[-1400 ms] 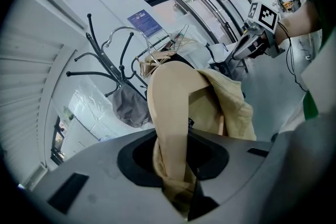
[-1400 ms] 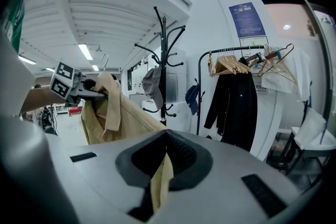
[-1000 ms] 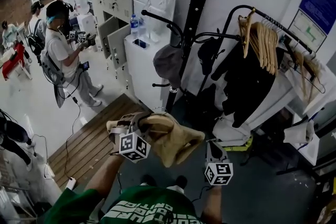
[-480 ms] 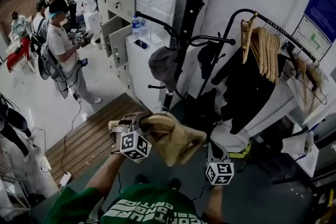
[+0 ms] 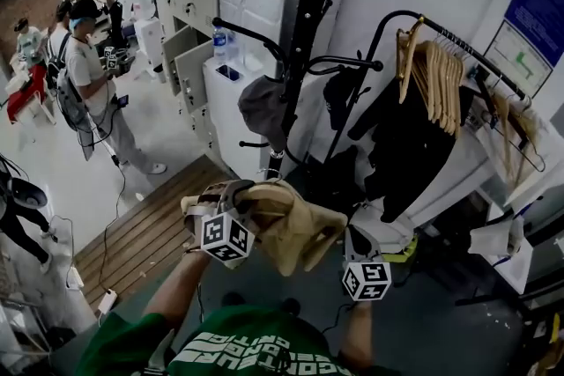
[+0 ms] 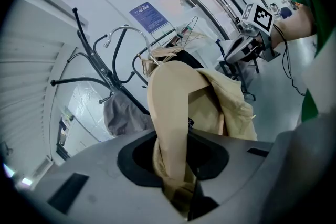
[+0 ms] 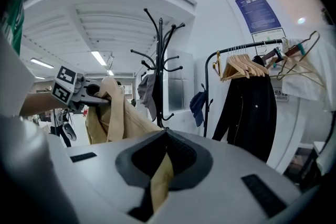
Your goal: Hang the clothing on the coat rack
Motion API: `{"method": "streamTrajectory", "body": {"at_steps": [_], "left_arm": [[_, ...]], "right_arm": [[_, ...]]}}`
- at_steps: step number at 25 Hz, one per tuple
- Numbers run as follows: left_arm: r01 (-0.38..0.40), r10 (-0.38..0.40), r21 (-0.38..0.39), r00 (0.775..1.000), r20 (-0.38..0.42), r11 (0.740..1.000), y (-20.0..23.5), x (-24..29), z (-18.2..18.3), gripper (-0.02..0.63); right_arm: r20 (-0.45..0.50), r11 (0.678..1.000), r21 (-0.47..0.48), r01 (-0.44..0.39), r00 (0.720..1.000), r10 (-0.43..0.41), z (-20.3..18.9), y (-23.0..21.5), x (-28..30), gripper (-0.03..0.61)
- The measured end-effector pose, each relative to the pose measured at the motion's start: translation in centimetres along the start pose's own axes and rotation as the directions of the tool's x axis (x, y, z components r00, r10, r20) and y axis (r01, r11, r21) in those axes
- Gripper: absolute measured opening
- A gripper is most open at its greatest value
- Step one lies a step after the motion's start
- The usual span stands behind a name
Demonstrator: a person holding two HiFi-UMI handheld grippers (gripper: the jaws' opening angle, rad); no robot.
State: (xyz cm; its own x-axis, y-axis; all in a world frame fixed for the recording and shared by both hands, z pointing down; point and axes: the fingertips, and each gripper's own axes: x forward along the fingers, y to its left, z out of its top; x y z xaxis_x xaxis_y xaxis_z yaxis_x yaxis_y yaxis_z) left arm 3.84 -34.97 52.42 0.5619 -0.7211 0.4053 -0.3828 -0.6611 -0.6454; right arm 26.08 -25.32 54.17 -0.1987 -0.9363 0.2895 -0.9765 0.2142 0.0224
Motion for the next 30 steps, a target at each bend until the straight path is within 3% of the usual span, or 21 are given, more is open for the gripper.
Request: {"method": "streamTrajectory", "body": {"at_steps": [9,21,30], "left_arm": [[-0.002,0.001,0.02,1.0,0.017,1.0,2.0,1.2,1.5,0.101],[-0.009,0.007,0.044,0.998,0.059,0.999,7.4,3.1,4.4,0.101],[0.004,-0.009,0.056,0.997,0.083,0.998,11.6,5.6,6.7,0.101]], "right_arm": [[0.014,1.0,0.004,0.001,1.0,-0.001,0.8,-0.1,0.8,0.008],[0.093,1.0,-0.014,-0.008,0.996,0.01,5.6,0.3,2.0,0.008],[0.09,1.0,0.0,0.001,0.996,-0.001,5.3,0.1,2.7,0.008]]}}
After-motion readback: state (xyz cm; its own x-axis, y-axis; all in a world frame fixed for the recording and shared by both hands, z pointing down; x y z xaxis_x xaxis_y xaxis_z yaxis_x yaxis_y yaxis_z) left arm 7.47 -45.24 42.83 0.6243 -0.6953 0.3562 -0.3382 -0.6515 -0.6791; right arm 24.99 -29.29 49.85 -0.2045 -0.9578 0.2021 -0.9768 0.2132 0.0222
